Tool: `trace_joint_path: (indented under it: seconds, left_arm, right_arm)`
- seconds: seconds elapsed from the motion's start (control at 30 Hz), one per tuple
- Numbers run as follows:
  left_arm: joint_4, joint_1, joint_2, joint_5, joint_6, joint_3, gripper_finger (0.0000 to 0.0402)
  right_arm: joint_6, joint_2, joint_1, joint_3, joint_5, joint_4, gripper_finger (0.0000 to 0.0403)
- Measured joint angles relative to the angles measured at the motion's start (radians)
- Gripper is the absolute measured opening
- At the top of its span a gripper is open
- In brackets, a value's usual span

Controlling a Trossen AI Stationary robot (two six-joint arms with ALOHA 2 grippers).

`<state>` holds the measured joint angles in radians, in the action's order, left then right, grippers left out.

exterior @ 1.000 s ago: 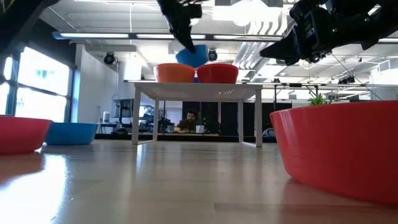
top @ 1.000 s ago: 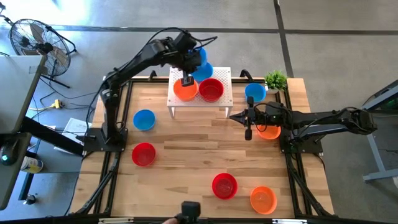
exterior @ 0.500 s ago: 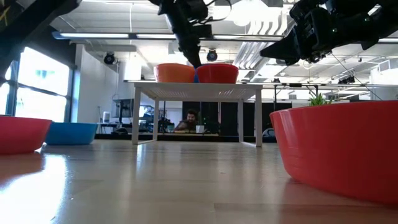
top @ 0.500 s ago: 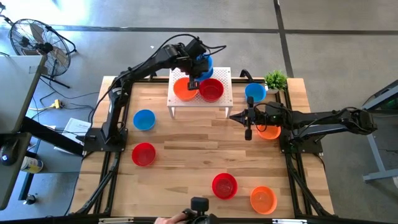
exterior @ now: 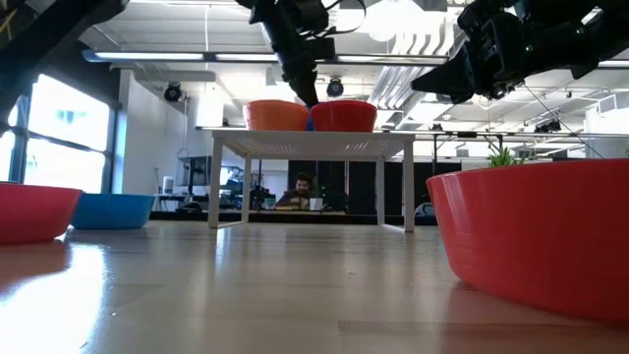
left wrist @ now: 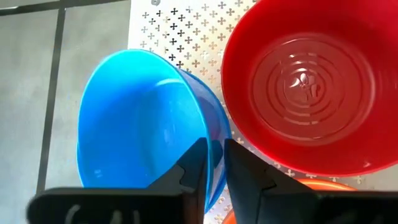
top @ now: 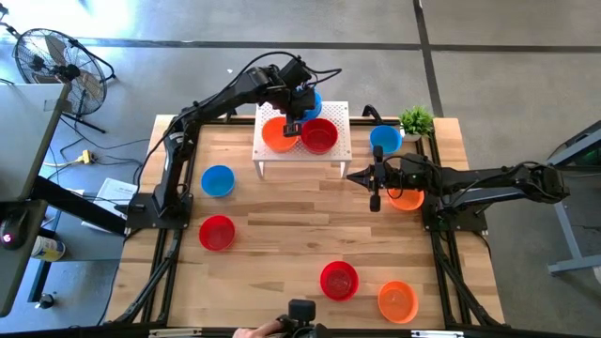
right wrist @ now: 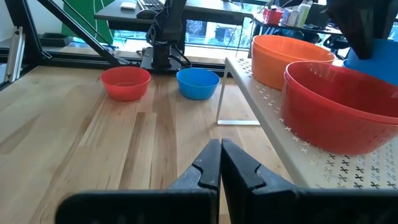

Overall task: Pick & Place Mini bowls
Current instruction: Stack the blue bowl on the blue bowl on the shelf

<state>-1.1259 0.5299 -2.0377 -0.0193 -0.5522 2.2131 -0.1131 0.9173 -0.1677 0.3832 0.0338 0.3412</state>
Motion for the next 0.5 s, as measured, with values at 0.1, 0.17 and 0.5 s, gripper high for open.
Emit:
trace_joint_path:
  seconds: [0.1, 0.17, 0.5]
  left_arm:
    - [-0.001, 0.000, 0.000, 0.000, 0.000, 0.000, 0.0062]
    - [-0.002, 0.000, 0.000, 0.000, 0.000, 0.000, 0.0068]
    - [-0.011, 0.000, 0.000, 0.001, 0.011, 0.000, 0.0073]
  right_arm:
    - [0.000, 0.000, 0.000, 0.000, 0.000, 0.000, 0.0000]
    - [0.000, 0.000, 0.000, 0.000, 0.000, 0.000, 0.0000]
    - [0.000, 0.000, 0.000, 0.000, 0.000, 0.000, 0.0000]
